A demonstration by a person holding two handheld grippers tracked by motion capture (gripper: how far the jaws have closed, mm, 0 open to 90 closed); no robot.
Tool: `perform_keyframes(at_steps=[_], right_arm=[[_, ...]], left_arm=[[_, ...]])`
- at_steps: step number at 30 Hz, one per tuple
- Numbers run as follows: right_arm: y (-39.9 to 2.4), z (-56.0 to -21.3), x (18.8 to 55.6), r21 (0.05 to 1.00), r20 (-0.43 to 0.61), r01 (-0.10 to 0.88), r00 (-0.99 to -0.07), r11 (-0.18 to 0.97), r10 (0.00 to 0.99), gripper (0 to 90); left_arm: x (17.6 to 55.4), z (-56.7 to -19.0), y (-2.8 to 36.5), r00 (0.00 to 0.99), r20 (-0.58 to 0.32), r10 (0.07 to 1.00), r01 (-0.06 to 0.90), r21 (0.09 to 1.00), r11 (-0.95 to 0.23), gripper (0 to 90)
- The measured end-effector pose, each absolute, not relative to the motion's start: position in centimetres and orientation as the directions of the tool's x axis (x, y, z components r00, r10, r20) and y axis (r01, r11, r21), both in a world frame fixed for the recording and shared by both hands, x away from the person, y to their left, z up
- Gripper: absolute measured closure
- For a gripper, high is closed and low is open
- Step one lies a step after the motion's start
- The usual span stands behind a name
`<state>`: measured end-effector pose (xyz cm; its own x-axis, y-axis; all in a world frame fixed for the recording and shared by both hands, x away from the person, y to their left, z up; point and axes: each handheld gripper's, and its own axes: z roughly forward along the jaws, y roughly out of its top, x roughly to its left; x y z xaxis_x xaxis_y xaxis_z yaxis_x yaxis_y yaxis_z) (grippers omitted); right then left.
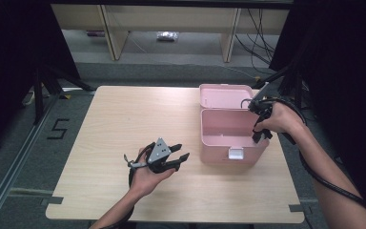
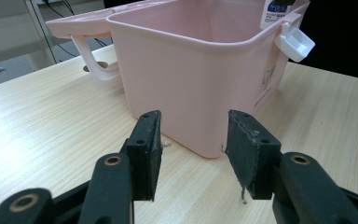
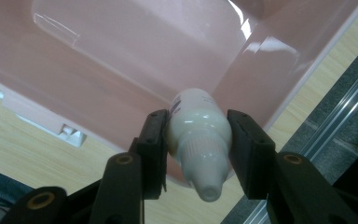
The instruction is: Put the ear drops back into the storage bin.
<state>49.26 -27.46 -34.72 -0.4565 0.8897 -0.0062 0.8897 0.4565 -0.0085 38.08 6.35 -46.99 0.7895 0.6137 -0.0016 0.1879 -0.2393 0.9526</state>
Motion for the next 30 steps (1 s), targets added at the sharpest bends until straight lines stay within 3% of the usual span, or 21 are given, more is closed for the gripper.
perform_keyframes(at_steps=[4, 7, 8, 23, 30], right_arm=[[-27.7, -35.1, 49.5, 0.003, -0.018, 0.868, -0.496, 0.497, 0.868, 60.8], [-27.3, -35.2, 49.4, -0.013, -0.005, 0.891, -0.454, 0.454, 0.891, 60.8], [-27.7, -35.3, 49.6, 0.002, -0.016, 0.862, -0.507, 0.507, 0.862, 60.8], [-27.2, -35.9, 49.5, -0.02, 0.001, 0.891, -0.453, 0.453, 0.891, 60.8], [-27.4, -36.3, 49.7, -0.001, -0.017, 0.88, -0.476, 0.476, 0.879, 60.8]], left_arm=[[38.0, -46.9, 6.4, 0.787, 0.003, 0.617, 0.19, 0.95, -0.247, 54.8], [38.0, -46.9, 6.4, 0.786, 0.002, 0.618, 0.191, 0.95, -0.247, 54.8], [38.0, -46.9, 6.4, 0.787, 0.003, 0.618, 0.191, 0.95, -0.247, 54.8], [38.1, -46.9, 6.3, 0.791, -0.003, 0.611, 0.188, 0.953, -0.239, 54.8], [38.1, -46.8, 6.3, 0.789, 0.003, 0.614, 0.19, 0.95, -0.249, 54.8]])
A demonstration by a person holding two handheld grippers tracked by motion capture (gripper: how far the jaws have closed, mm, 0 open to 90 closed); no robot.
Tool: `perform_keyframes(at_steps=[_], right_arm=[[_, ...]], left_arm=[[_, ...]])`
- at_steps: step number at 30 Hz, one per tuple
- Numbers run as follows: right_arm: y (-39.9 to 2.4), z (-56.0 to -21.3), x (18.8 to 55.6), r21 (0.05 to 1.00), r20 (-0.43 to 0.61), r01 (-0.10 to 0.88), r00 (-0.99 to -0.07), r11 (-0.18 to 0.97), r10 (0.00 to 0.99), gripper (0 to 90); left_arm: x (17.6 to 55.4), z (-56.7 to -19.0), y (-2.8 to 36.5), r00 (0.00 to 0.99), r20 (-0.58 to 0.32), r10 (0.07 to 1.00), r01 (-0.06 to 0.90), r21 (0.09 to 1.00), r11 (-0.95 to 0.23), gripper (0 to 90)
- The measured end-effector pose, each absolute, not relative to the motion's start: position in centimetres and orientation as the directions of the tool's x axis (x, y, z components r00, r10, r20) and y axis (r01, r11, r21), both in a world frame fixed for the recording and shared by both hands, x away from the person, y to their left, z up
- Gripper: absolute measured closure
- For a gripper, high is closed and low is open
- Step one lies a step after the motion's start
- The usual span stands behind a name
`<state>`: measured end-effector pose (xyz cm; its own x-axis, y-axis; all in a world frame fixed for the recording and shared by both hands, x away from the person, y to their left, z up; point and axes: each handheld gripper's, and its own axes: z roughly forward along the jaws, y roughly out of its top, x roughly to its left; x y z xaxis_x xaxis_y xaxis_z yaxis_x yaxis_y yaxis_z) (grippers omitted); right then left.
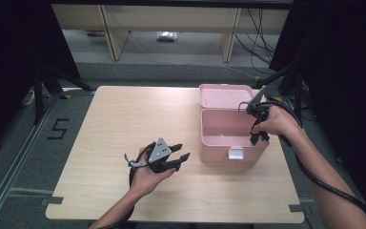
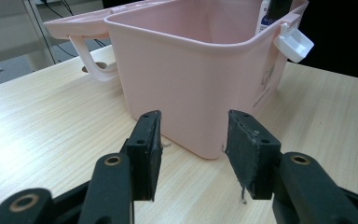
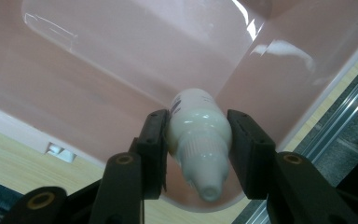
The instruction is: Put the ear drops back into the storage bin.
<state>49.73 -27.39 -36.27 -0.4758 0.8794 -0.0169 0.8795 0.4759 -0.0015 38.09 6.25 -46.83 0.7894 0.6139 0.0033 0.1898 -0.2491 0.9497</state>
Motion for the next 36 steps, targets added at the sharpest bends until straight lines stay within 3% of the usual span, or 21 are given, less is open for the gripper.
perform_keyframes(at_steps=[13, 14, 36], right_arm=[[-27.53, -36.52, 49.99, 0.01, -0.033, 0.859, -0.512, 0.512, 0.859, 60.7], [-27.34, -36.57, 49.83, -0.001, -0.022, 0.879, -0.476, 0.476, 0.879, 60.7], [-27.38, -37.13, 49.78, -0.011, -0.015, 0.885, -0.465, 0.465, 0.885, 60.7]], left_arm=[[38.08, -46.81, 6.31, 0.789, 0.003, 0.614, 0.19, 0.949, -0.25, 54.9], [38.09, -46.81, 6.31, 0.79, 0.005, 0.613, 0.188, 0.95, -0.251, 54.8], [38.07, -46.95, 6.3, 0.789, 0.003, 0.614, 0.189, 0.95, -0.248, 54.9]])
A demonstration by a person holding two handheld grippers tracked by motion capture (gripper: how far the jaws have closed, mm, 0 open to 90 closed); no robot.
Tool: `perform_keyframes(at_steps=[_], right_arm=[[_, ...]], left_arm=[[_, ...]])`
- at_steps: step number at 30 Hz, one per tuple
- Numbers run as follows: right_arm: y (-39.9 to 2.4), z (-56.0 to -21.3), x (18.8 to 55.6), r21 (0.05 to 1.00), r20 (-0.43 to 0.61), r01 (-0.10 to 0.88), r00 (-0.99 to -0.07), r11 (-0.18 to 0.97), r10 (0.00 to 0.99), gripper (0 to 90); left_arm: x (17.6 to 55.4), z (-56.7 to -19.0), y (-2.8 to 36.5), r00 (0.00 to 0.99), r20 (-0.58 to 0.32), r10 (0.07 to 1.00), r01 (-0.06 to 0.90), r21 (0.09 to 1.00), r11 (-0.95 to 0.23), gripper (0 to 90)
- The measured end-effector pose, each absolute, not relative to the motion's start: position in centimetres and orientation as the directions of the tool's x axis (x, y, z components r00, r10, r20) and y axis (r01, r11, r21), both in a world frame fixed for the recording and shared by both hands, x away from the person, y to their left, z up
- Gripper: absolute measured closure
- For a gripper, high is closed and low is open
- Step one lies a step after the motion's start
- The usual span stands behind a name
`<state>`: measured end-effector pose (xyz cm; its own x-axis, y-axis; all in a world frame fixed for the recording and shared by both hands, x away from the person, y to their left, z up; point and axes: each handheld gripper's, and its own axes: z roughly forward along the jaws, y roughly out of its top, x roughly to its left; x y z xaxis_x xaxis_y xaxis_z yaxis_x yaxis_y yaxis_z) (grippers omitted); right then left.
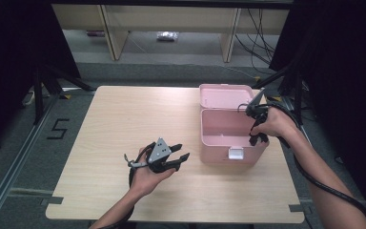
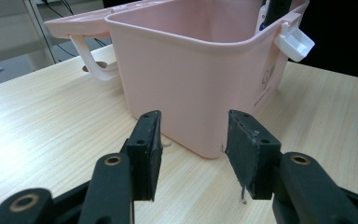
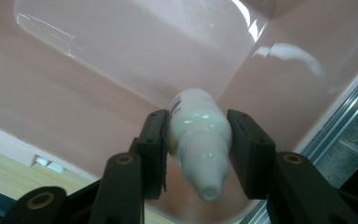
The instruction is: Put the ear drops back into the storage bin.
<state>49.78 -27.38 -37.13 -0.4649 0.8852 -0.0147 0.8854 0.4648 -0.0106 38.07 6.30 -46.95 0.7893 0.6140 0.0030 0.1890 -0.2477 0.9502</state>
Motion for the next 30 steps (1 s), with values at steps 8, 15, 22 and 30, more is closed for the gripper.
perform_keyframes(at_steps=[8, 15, 22, 30], right_arm=[[-27.5, -37.5, 49.8, -0.009, -0.017, 0.882, -0.472, 0.472, 0.882, 60.7], [-27.4, -37.7, 49.8, -0.012, -0.015, 0.888, -0.461, 0.461, 0.887, 60.7], [-27.4, -37.8, 49.8, -0.015, -0.016, 0.885, -0.466, 0.466, 0.885, 60.7], [-27.4, -38.2, 49.8, -0.008, -0.02, 0.879, -0.477, 0.477, 0.879, 60.6]], left_arm=[[38.1, -46.9, 6.3, 0.79, 0.006, 0.613, 0.188, 0.949, -0.252, 54.8], [38.1, -47.0, 6.3, 0.79, 0.004, 0.613, 0.19, 0.949, -0.252, 54.8], [38.0, -47.1, 6.3, 0.789, 0.001, 0.614, 0.194, 0.949, -0.25, 54.9], [38.0, -47.1, 6.2, 0.79, 0.001, 0.613, 0.195, 0.948, -0.252, 54.9]])
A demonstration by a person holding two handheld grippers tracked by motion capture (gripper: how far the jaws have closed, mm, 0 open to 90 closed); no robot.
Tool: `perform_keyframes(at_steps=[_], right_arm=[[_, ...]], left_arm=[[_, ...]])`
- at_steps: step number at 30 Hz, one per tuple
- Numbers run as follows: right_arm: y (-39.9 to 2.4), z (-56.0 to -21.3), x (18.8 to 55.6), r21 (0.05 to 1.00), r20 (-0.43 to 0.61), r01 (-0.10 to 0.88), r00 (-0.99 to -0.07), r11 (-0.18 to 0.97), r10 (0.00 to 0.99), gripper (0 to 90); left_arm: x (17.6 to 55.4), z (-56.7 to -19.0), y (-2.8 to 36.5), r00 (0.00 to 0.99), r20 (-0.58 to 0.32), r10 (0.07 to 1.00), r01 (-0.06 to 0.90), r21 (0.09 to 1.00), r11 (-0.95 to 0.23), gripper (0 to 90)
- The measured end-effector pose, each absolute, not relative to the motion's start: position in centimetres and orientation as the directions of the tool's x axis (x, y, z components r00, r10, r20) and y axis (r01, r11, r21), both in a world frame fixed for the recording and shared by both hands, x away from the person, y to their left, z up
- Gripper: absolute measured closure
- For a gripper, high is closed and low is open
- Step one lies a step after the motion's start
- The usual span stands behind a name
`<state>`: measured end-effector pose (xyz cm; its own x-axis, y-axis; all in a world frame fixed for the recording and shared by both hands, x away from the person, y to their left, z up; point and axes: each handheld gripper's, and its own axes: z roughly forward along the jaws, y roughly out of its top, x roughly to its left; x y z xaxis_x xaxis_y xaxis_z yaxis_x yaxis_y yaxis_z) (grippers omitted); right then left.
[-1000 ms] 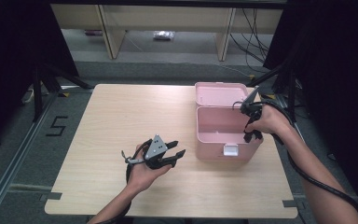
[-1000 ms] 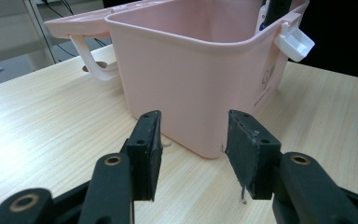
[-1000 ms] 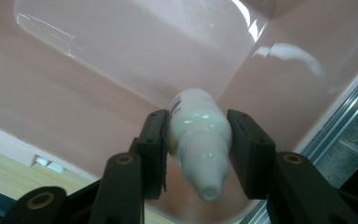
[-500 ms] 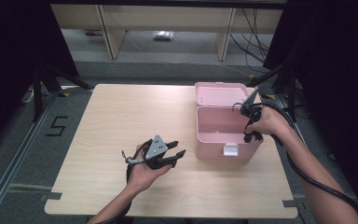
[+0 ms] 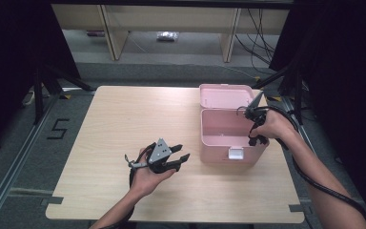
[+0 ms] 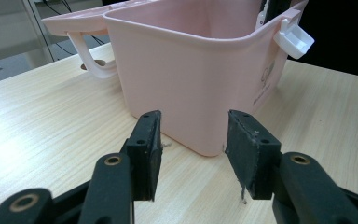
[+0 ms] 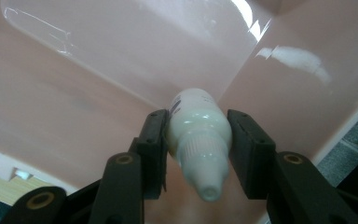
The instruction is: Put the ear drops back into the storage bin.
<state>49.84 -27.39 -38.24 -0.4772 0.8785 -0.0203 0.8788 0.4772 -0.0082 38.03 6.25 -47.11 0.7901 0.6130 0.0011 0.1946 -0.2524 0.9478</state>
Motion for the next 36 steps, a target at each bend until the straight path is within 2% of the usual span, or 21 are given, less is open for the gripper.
perform_keyframes(at_steps=[7, 9, 10, 20, 24, 29, 30, 36], right_arm=[[-27.16, -38.2, 49.79, -0.026, -0.011, 0.889, -0.457, 0.456, 0.89, 60.6], [-27.21, -38.28, 49.85, -0.022, -0.015, 0.884, -0.468, 0.468, 0.884, 60.6], [-27.45, -38.38, 49.99, 0.0, -0.028, 0.864, -0.503, 0.503, 0.864, 60.6], [-27.37, -38.43, 49.89, -0.011, -0.023, 0.875, -0.484, 0.484, 0.875, 60.6], [-27.04, -38.39, 49.68, -0.026, -0.007, 0.894, -0.448, 0.448, 0.894, 60.6], [-27.14, -38.55, 49.82, -0.027, -0.009, 0.885, -0.466, 0.465, 0.885, 60.5], [-27.34, -38.76, 49.93, -0.002, -0.017, 0.869, -0.495, 0.495, 0.869, 60.5], [-27.23, -38.89, 49.85, 0.0, -0.015, 0.88, -0.474, 0.474, 0.88, 60.5]], left_arm=[[38.05, -47.09, 6.24, 0.79, 0.001, 0.613, 0.194, 0.948, -0.252, 54.8], [38.06, -47.08, 6.25, 0.79, 0.002, 0.613, 0.194, 0.948, -0.253, 54.8], [38.06, -47.07, 6.25, 0.791, 0.002, 0.612, 0.194, 0.948, -0.253, 54.9], [38.07, -47.04, 6.18, 0.791, 0.003, 0.612, 0.192, 0.948, -0.252, 54.9], [38.08, -47.08, 6.13, 0.792, 0.003, 0.611, 0.193, 0.948, -0.254, 54.9], [38.09, -47.08, 6.1, 0.792, 0.003, 0.611, 0.192, 0.948, -0.254, 54.8], [38.1, -47.09, 6.11, 0.792, 0.004, 0.61, 0.192, 0.948, -0.256, 54.9], [38.08, -47.11, 6.16, 0.791, 0.003, 0.612, 0.193, 0.948, -0.255, 54.9]])
